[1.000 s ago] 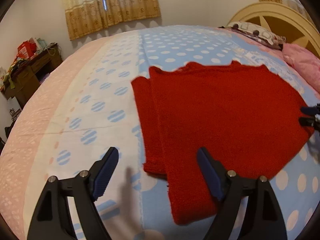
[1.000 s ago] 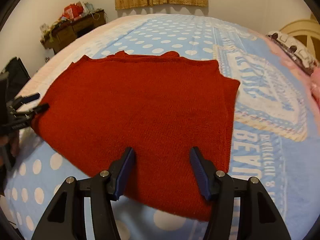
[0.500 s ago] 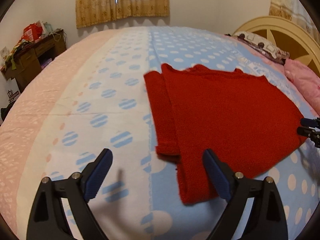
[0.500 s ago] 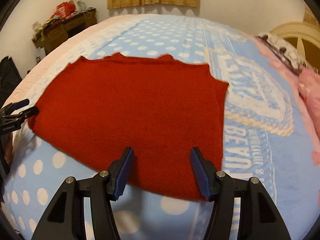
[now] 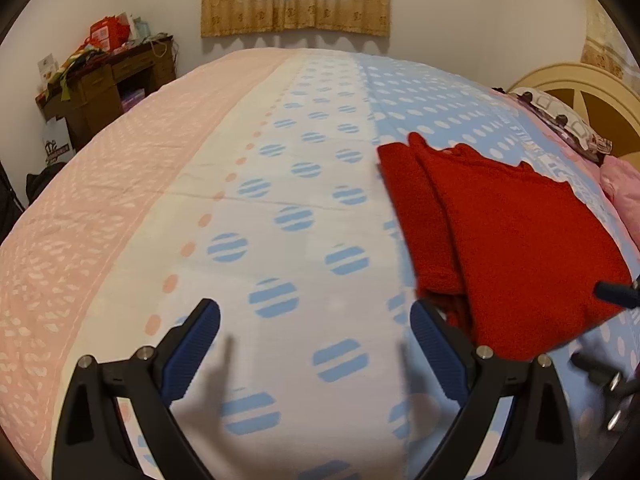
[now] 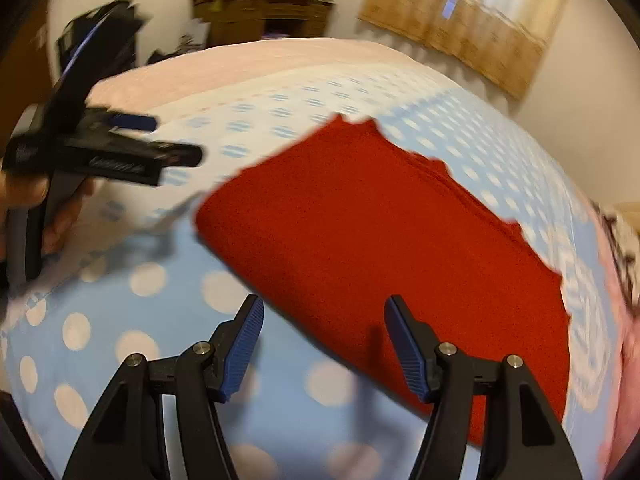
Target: Fold small clothes
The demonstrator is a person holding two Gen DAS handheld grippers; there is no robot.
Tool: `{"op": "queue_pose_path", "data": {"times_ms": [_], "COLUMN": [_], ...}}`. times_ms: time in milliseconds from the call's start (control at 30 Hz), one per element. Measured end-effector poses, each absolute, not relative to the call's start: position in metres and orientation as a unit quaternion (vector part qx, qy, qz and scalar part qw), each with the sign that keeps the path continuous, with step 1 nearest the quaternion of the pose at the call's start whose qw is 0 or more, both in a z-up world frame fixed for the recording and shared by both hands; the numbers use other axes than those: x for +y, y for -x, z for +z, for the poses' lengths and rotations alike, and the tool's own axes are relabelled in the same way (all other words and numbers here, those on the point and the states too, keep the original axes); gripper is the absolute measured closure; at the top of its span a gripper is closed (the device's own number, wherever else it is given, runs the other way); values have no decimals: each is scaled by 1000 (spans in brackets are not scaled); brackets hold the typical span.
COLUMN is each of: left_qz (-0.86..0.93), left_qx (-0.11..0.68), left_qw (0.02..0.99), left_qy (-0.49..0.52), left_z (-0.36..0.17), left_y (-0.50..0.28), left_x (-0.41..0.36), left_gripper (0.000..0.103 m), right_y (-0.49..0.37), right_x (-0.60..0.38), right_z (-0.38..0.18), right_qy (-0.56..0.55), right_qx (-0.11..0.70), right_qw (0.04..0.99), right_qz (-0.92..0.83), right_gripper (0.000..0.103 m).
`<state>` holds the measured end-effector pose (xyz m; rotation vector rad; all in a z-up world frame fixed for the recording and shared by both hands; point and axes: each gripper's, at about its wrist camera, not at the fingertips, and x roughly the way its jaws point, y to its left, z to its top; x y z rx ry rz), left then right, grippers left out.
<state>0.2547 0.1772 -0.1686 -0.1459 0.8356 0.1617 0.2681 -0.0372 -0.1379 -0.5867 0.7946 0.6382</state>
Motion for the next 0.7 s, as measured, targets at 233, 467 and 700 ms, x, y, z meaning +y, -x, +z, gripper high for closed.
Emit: {"op": "queue_pose_path", "data": {"times_ms": [233,467,700], "left_qz": [83,72,66], "left_qx": [413,418,406], "left_qw": [902,900,910], "left_qy": [100,100,54], "left_z": [-171,-167,-157], "left_y": [-258,-277,-303], "left_x": [199,199,183], "left_gripper": [5,5,5], "right_y": [-254,-255,-254], "right_x": [4,28,25], "right_z": [-155,-169,-173], "right_qy": [332,382,375], "right_qx": [343,294,278], "right_qw": [825,833,844], "right_qz": [301,272,265], "right_gripper": [39,39,39]}}
